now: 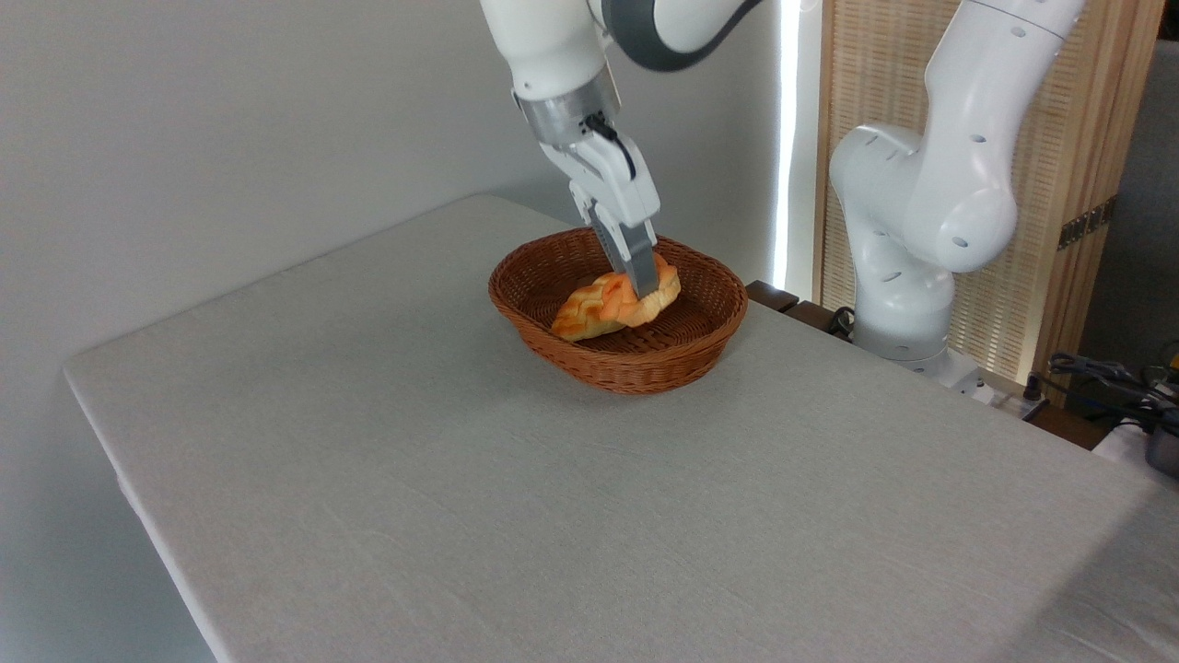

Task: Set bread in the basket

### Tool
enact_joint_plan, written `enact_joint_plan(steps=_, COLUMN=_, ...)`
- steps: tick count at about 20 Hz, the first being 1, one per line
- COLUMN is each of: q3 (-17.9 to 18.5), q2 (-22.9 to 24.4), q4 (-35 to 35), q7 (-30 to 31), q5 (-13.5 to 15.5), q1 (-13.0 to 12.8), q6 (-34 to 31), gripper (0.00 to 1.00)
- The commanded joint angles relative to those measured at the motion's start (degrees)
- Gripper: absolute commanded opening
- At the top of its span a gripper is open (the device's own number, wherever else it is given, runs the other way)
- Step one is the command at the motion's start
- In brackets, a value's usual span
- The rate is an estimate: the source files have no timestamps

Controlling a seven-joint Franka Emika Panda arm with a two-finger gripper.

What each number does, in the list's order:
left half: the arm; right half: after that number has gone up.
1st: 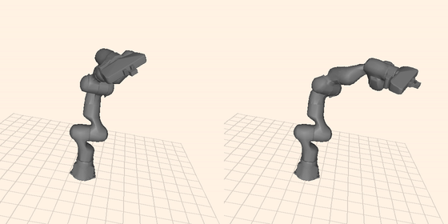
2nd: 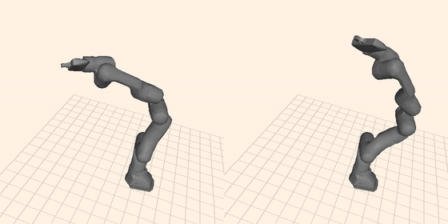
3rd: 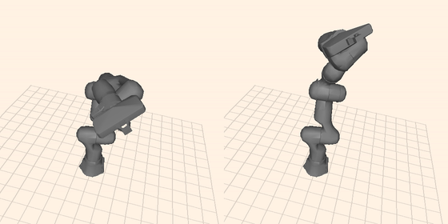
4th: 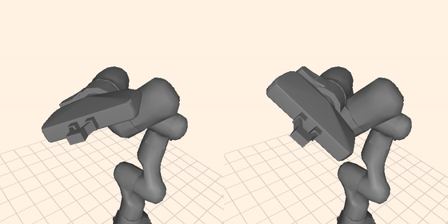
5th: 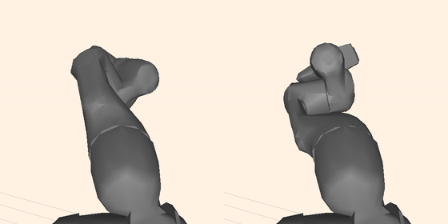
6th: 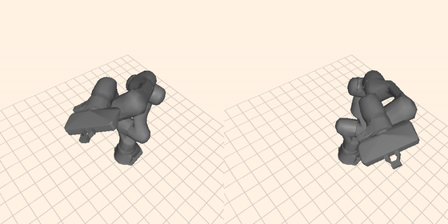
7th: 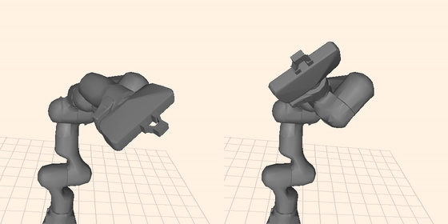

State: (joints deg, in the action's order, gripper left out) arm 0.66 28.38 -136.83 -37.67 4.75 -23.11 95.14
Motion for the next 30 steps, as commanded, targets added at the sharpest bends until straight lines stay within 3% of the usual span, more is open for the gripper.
enact_joint_plan(steps=1, q3=1.4, q2=-0.9, q4=-1.2, q7=-0.1, q5=0.3, q1=-1.2, q6=2.8, gripper=1.0)
enact_joint_plan(steps=10, q3=1.5, q2=-1.6, q4=-0.8, q7=0.1, q5=0.3, q1=-1.3, q6=3.4, gripper=1.0)
enact_joint_plan(steps=13, q3=1.5, q2=-2.0, q4=3.0, q7=0.4, q5=0.4, q1=-0.8, q6=2.8, gripper=1.0)
enact_joint_plan(steps=15, q3=2.4, q2=-5.0, q4=8.6, q7=0.1, q5=0.4, q1=0.0, q6=2.6, gripper=1.0)
enact_joint_plan(steps=18, q3=3.6, q2=-13.1, q4=21.3, q7=0.3, q5=0.3, q1=1.4, q6=2.3, gripper=1.0)
enact_joint_plan(steps=21, q3=8.9, q2=-18.9, q4=31.9, q7=-0.3, q5=0.4, q1=1.3, q6=0.4, gripper=1.0)
enact_joint_plan(steps=24, q3=10.0, q2=-23.0, q4=37.4, q7=-0.2, q5=0.4, q1=1.3, q6=0.4, gripper=1.0)
enact_joint_plan(steps=30, q3=9.9, q2=-27.2, q4=40.0, q7=-0.2, q5=0.4, q1=1.3, q6=0.6, gripper=1.0)
